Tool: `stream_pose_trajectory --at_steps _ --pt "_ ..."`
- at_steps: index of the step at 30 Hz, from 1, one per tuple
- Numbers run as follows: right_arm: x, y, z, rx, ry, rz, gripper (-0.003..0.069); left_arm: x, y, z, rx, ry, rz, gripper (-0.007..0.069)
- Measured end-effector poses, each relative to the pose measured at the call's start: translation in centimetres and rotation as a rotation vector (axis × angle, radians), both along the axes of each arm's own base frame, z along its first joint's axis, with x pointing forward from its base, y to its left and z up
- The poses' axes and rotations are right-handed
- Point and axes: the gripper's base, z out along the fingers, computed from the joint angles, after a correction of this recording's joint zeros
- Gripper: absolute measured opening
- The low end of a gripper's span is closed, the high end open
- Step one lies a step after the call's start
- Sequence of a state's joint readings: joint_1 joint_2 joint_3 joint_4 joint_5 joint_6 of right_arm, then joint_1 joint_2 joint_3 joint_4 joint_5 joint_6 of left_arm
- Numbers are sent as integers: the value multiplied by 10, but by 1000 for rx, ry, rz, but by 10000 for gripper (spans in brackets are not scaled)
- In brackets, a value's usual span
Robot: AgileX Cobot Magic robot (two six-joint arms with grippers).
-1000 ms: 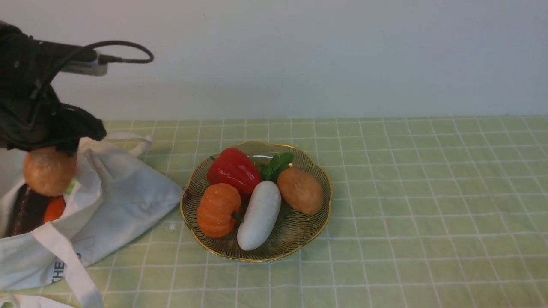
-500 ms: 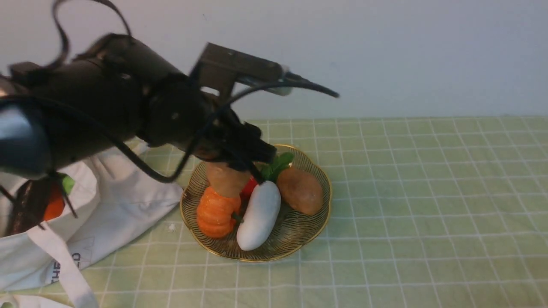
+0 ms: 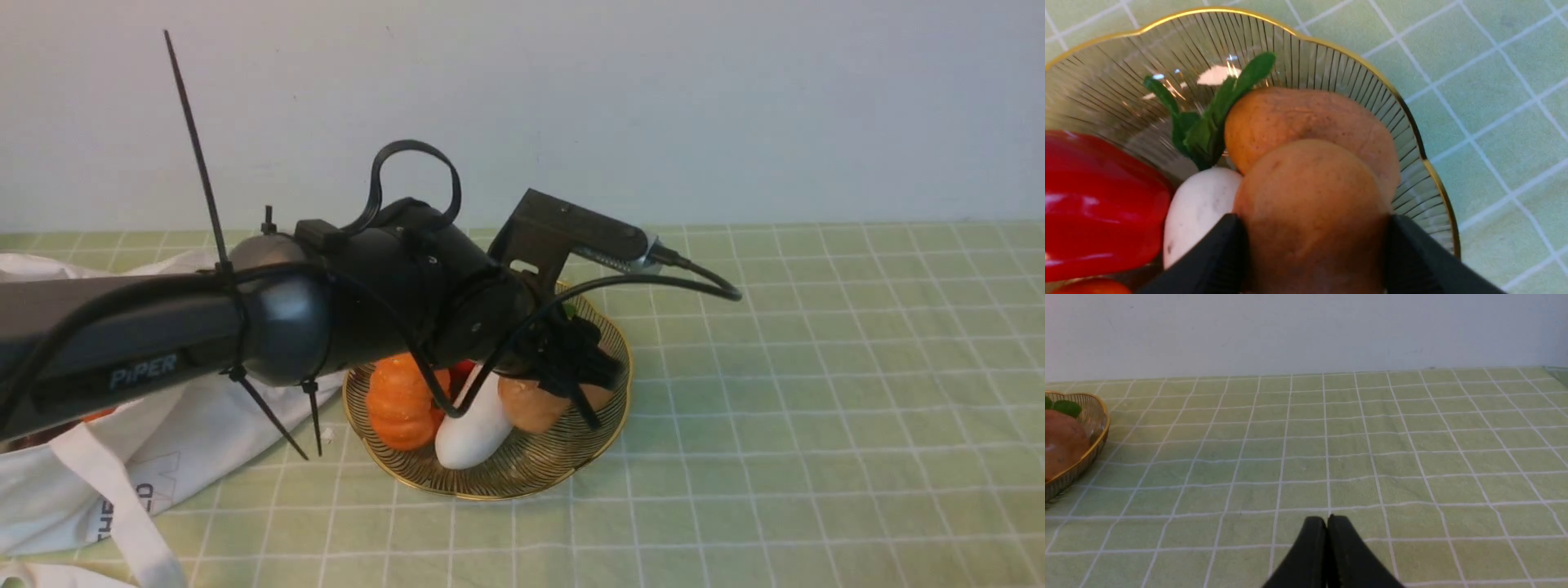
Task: Take vegetables from bag on green coffee tablecloth place on plate.
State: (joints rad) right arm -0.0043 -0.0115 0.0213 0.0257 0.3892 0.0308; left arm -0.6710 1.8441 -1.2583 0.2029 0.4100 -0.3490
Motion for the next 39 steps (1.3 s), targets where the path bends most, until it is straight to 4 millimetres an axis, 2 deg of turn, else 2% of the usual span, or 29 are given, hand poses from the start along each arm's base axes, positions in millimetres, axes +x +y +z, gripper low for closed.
stream_pose_trajectory --at_steps 4,10,13,16,18,21,22,25,26,27,28,32,35,37,39 --pt "0 0 0 0 0 0 -15 0 -2 0 -38 13 18 422" --pt "0 0 0 0 0 0 -15 -3 0 5 -43 24 27 519" --pt "0 0 0 0 0 0 -15 -6 2 12 -39 28 31 533" --pt "0 0 0 0 0 0 -15 -12 10 30 -14 21 33 517" --pt "0 0 0 0 0 0 -15 -16 15 47 2 -5 30 474" --pt "0 0 0 0 0 0 -15 -24 26 74 20 -61 25 357" --pt "0 0 0 0 0 0 -15 -29 31 87 13 -90 26 308" --pt "0 0 0 0 0 0 -15 -48 49 130 -32 -187 35 92" --pt "0 0 0 0 0 0 -15 -56 55 145 -57 -222 37 57" --pt "0 0 0 0 0 0 -15 -60 58 151 -66 -237 37 39" --pt "0 0 0 0 0 0 -15 -71 68 169 -103 -285 40 14" --pt "0 0 0 0 0 0 -15 -104 94 211 -195 -395 49 -5" --pt "0 0 0 0 0 0 -15 -127 112 223 -243 -438 60 -5" --pt "0 0 0 0 0 0 -15 -138 121 223 -260 -447 66 -5" --pt "0 0 0 0 0 0 -15 -157 136 215 -271 -451 71 -5"
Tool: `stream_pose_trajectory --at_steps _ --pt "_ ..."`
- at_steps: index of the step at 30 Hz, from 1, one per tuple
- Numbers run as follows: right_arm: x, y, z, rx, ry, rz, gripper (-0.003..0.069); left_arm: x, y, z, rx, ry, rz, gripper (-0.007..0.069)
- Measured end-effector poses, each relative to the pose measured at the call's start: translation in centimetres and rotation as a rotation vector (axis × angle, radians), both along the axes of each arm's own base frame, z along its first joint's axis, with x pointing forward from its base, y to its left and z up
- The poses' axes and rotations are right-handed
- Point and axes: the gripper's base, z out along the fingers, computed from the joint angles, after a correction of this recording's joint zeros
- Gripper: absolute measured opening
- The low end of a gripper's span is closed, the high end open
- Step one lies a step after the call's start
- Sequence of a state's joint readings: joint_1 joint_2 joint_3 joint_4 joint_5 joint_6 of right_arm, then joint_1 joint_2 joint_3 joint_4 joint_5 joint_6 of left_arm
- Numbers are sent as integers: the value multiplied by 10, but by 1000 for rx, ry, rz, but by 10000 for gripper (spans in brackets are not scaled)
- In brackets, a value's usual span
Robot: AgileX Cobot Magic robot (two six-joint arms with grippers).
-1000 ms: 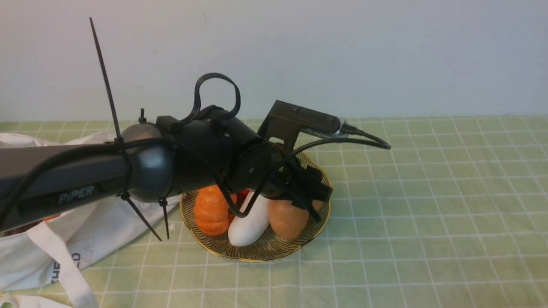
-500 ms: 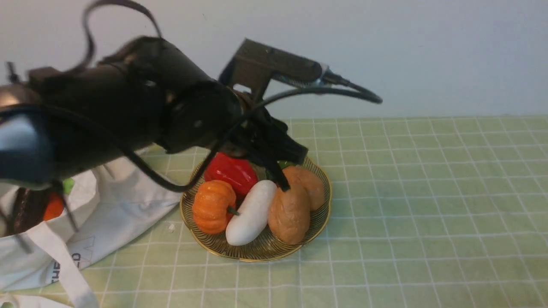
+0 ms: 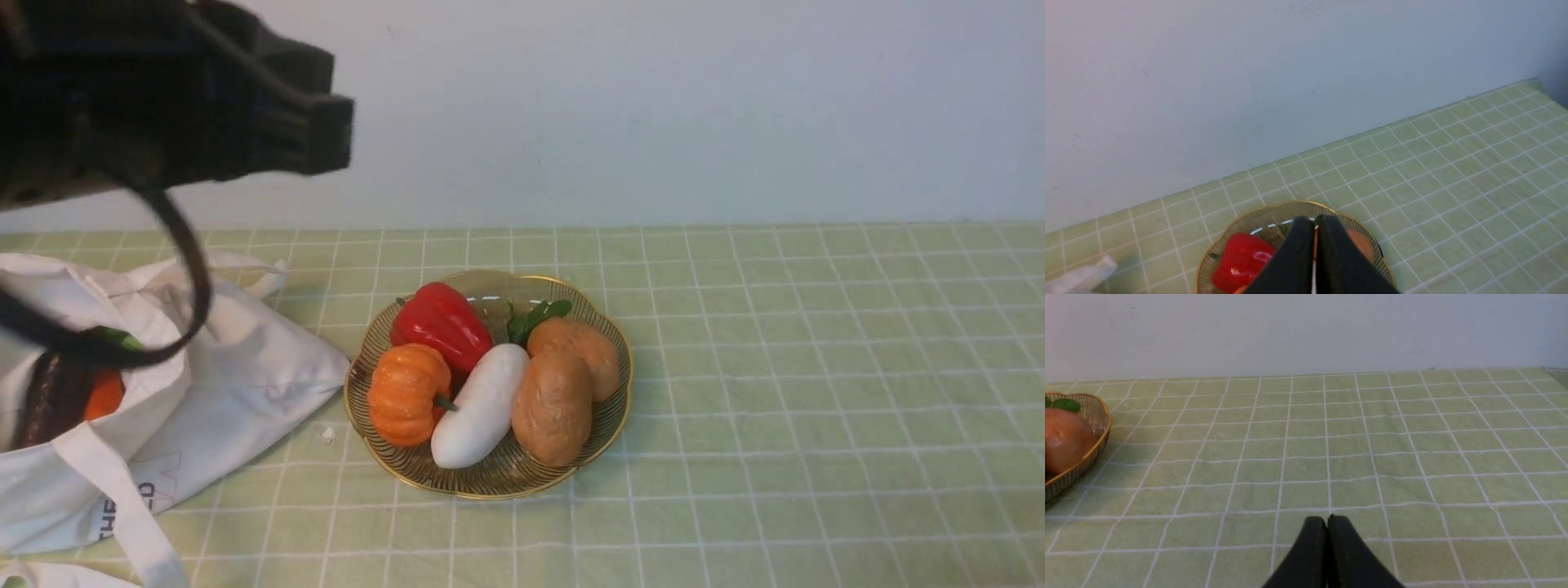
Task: Take vegetables from bag on green coffee tablecloth place on plate.
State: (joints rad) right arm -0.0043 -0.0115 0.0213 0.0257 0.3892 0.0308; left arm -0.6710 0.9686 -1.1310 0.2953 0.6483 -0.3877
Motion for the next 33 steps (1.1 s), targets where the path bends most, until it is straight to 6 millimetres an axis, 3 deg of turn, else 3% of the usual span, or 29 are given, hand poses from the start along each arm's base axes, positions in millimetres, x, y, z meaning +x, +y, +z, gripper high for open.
stream_pose_trajectory --at_steps 3,8,16,33 --pt "0 0 0 0 0 0 -15 -17 12 -17 -14 -2 -4 -5" --pt "0 0 0 0 0 0 -15 -51 33 -40 -229 -47 -21 -5" --pt "0 0 0 0 0 0 -15 -81 54 -38 -389 -160 -50 -5" --pt "0 0 0 0 0 0 -15 -81 63 -36 -164 -321 -29 -5"
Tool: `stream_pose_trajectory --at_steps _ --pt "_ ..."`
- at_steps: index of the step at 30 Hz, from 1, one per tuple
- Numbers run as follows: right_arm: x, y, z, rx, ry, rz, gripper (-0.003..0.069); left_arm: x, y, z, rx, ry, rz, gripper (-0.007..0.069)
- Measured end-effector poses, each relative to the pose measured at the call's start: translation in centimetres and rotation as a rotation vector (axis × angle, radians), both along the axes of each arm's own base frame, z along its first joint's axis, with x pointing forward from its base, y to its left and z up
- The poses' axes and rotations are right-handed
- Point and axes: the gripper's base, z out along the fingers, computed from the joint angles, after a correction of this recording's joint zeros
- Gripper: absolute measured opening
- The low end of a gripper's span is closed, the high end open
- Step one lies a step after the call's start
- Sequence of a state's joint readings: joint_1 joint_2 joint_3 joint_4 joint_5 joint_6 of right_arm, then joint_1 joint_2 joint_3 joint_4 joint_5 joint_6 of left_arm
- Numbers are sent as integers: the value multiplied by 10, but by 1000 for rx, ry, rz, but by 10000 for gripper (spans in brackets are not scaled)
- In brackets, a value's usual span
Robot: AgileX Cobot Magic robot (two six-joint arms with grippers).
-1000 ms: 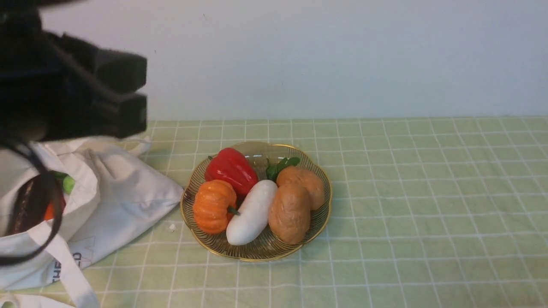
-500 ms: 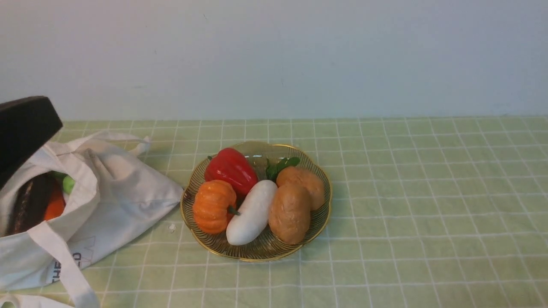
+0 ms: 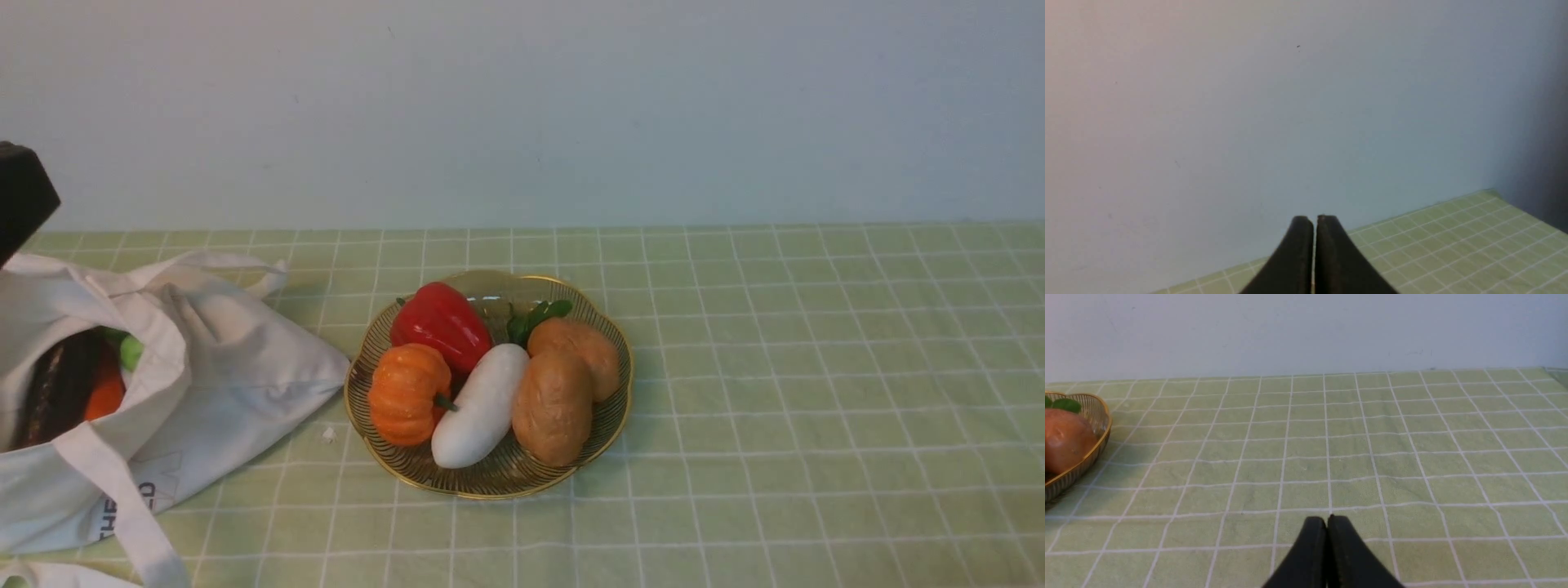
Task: Take vegetables from bag on green coffee tablecloth place on plate.
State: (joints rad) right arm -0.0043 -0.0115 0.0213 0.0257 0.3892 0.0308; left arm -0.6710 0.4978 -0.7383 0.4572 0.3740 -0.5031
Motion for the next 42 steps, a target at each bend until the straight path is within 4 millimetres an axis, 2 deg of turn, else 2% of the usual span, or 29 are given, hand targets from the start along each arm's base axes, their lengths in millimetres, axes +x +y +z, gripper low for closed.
stream_pose_trajectory --at_steps 5,11,12,14,17,20,21,23,28,31,42 --pt "0 0 0 0 0 0 -15 -3 5 -7 69 33 18 -5" --pt "0 0 0 0 0 0 -15 -15 19 -52 145 58 116 -5" --pt "0 0 0 0 0 0 -15 -15 19 -54 157 53 124 -5" --pt "0 0 0 0 0 0 -15 -19 25 -82 168 71 193 -5" --pt "0 0 0 0 0 0 -15 -25 31 -107 179 74 258 -5" --pt "0 0 0 0 0 0 -15 -33 37 -143 186 67 342 -5" --pt "0 0 0 0 0 0 -15 -33 37 -145 188 74 345 -5" --pt "0 0 0 0 0 0 -15 -33 38 -169 204 95 375 -5" --pt "0 0 0 0 0 0 -15 -28 39 -213 235 216 378 -5" --pt "0 0 0 0 0 0 -15 -28 39 -222 243 242 376 -5" --pt "0 0 0 0 0 0 -15 -28 39 -222 242 241 375 -5"
